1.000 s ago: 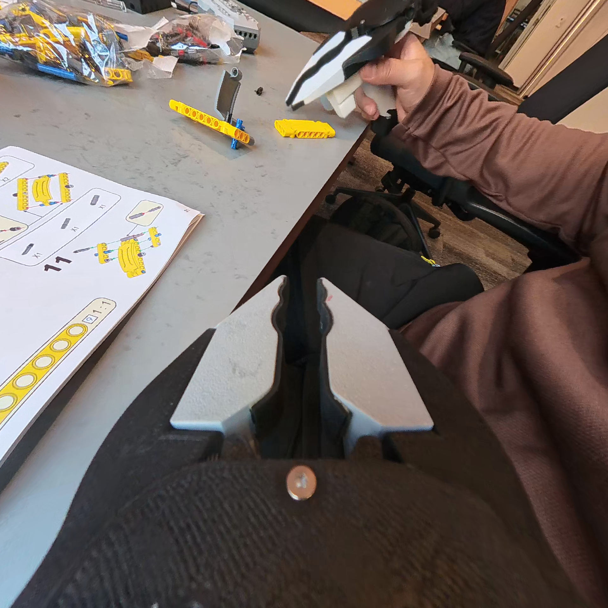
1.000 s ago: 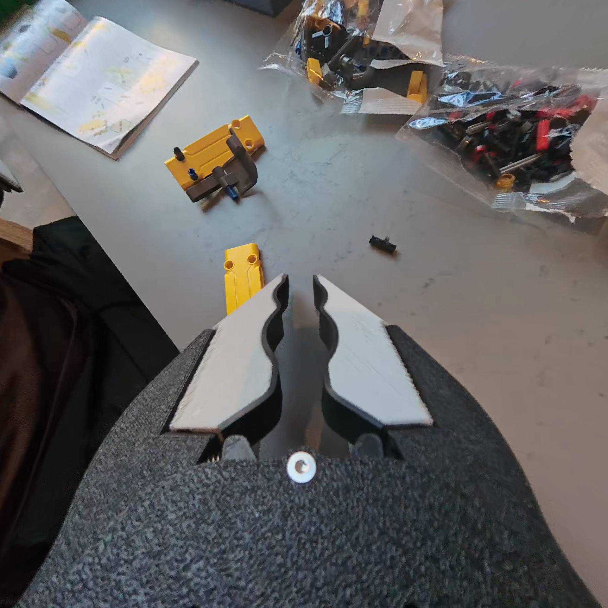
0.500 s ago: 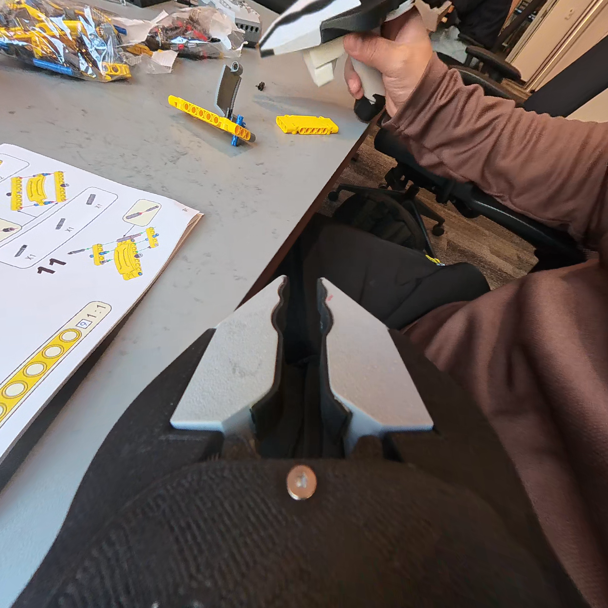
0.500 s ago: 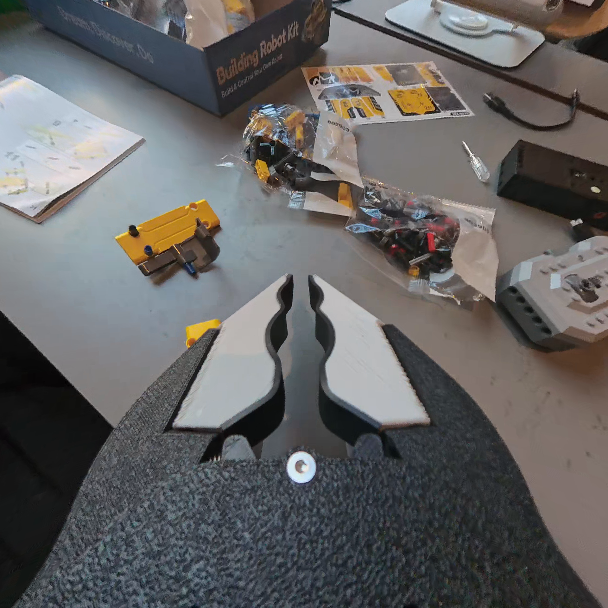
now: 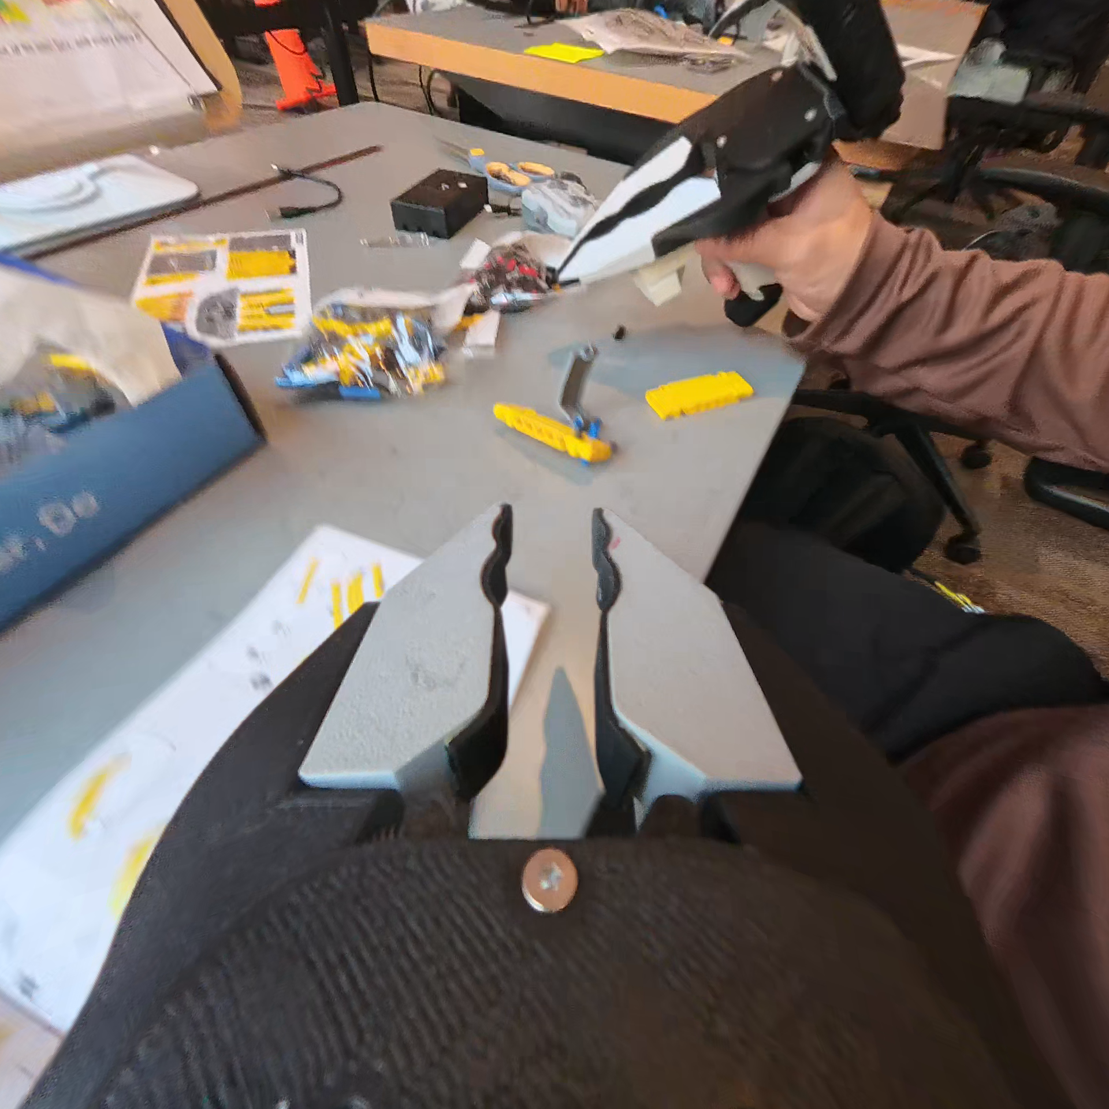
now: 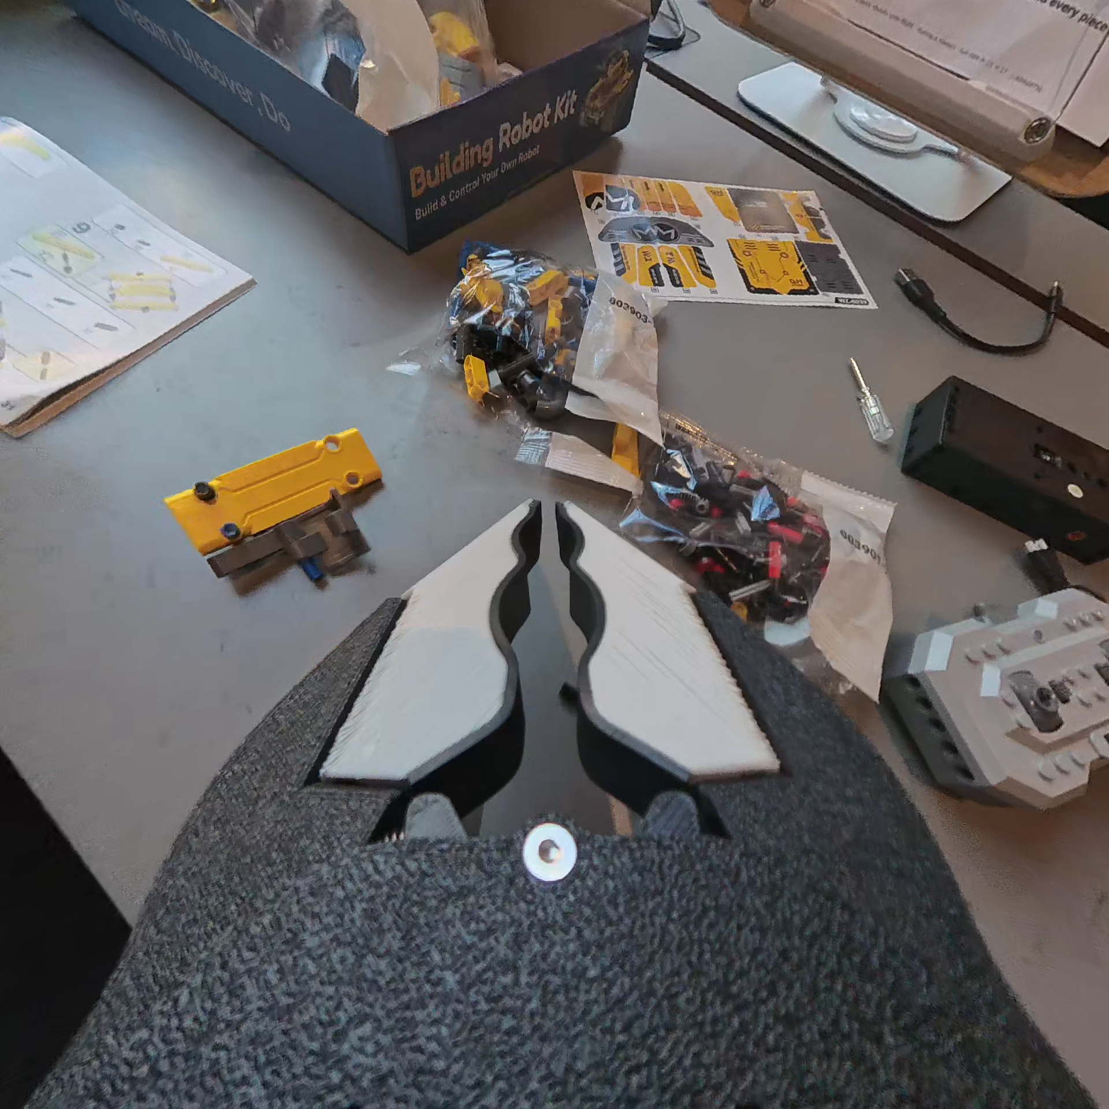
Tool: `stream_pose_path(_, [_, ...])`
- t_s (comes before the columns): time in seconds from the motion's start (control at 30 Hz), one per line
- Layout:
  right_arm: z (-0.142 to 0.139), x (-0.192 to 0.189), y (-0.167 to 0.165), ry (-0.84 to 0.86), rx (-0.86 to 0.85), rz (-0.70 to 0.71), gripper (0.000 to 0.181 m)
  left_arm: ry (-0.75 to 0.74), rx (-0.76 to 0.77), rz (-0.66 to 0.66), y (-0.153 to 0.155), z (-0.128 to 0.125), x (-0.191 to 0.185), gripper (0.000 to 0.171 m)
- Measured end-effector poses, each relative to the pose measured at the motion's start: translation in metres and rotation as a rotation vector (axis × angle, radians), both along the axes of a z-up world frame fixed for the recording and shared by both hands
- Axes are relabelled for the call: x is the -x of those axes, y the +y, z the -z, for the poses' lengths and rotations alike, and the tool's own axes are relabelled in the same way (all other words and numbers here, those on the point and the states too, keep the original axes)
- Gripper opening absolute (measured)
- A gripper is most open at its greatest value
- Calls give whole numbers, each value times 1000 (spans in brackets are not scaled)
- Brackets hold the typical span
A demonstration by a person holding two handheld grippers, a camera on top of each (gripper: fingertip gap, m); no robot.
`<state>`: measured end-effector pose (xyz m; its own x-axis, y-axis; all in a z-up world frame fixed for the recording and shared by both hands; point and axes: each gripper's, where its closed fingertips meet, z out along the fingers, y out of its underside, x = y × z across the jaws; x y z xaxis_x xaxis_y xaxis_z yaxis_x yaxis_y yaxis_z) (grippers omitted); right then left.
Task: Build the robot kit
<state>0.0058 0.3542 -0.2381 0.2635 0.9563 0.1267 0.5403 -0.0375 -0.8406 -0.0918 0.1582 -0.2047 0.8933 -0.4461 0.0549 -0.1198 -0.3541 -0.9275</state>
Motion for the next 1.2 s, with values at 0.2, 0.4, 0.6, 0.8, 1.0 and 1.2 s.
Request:
stream_pose_path(0.2, [4,32,17,-77,-44,-32,8,170,34,7,108,-16,-8,38])
stream_pose_path(0.4, [15,50,23,-100,-23,-74,13,423,220,-37,193,52,3,50])
stream_pose_path(0.6, [26,59,18,-127,-65,-144,7,500,190,-5,209,54,0,8])
stream_pose_path(0.8, [26,67,19,-133,-147,-157,1,445,126,-4,216,42,-4,0])
stream_pose_path(1.0, [27,75,41,-161,-208,-68,4,392,80,17,217,30,-13,0])
stream_pose_path(1.2, [18,78,42,-117,-249,-52,10,328,93,25,216,31,-11,0])
